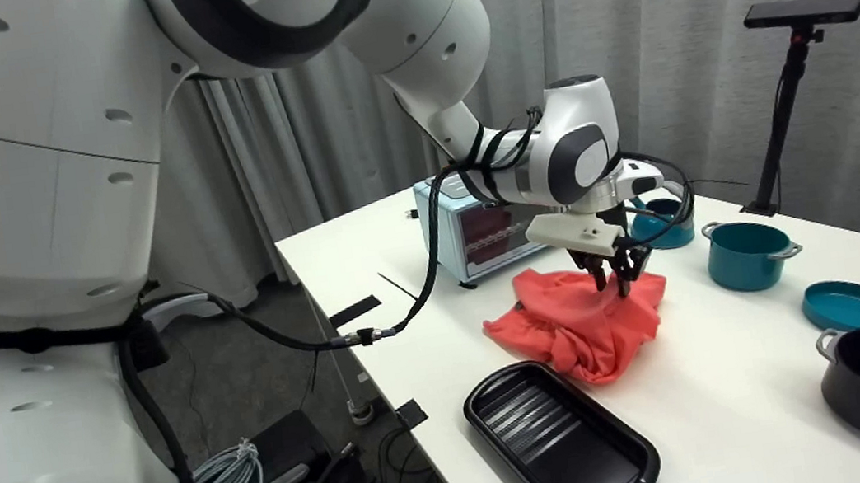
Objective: Fold the orange shirt
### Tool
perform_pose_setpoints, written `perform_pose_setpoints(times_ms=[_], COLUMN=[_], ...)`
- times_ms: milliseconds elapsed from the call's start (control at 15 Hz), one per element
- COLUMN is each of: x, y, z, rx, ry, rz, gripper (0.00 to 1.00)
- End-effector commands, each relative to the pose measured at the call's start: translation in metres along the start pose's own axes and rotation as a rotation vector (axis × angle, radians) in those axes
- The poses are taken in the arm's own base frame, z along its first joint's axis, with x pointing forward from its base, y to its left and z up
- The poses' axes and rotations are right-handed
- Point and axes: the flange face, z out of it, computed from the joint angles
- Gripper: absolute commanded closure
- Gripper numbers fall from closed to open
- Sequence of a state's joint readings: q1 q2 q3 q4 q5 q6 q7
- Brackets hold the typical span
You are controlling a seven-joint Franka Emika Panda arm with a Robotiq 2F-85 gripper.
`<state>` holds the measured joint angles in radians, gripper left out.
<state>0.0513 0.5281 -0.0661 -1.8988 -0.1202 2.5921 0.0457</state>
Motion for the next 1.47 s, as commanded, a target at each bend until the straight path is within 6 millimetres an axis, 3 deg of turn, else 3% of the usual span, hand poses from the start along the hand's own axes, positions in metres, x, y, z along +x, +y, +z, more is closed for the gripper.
perform_pose_setpoints(times_ms=[0, 133, 533, 867, 1067, 1133, 1400], x=[-0.028, -0.042, -0.107, -0.163, -0.182, -0.185, -0.19], y=[0.0, -0.002, -0.026, -0.058, -0.072, -0.072, -0.069], z=[-0.008, -0.014, -0.046, -0.045, -0.044, -0.045, -0.052], rx=[0.0, -0.005, 0.005, 0.073, 0.092, 0.086, 0.085], ry=[-0.012, 0.006, 0.117, 0.074, 0.06, 0.057, 0.056], rz=[0.006, -0.009, -0.192, -0.321, -0.37, -0.369, -0.366], gripper=[0.89, 1.0, 1.0, 1.0, 1.0, 0.8, 0.51])
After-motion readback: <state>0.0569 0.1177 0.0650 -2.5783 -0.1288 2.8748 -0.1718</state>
